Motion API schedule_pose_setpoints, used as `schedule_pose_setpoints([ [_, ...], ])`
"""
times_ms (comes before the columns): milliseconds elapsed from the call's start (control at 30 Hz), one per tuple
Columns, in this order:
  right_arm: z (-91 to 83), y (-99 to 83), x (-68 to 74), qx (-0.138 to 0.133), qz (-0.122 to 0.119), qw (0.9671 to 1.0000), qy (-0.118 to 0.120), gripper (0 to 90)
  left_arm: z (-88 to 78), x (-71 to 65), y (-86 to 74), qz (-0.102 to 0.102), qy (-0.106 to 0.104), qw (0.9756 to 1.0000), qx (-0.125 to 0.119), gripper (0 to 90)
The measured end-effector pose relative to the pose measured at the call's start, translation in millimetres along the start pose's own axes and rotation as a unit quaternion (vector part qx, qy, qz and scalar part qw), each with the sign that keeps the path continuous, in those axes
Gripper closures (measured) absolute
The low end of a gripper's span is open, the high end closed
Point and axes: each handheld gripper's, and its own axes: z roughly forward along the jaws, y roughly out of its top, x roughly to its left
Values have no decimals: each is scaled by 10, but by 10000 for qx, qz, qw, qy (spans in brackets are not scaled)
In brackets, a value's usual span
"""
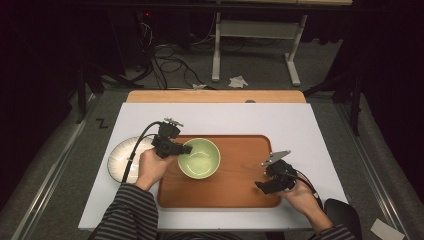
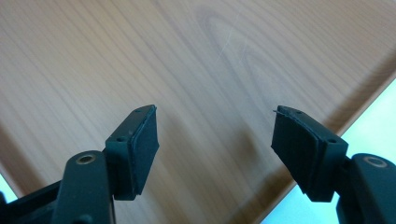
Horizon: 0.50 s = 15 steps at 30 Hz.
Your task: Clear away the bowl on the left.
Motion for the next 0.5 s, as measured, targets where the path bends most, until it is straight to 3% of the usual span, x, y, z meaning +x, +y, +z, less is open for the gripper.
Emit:
schedule_pose_setpoints([
  [500, -6, -2, -3, -13, -7, 10000, 3, 334, 324, -75, 130, 13, -78, 9997, 210, 832],
])
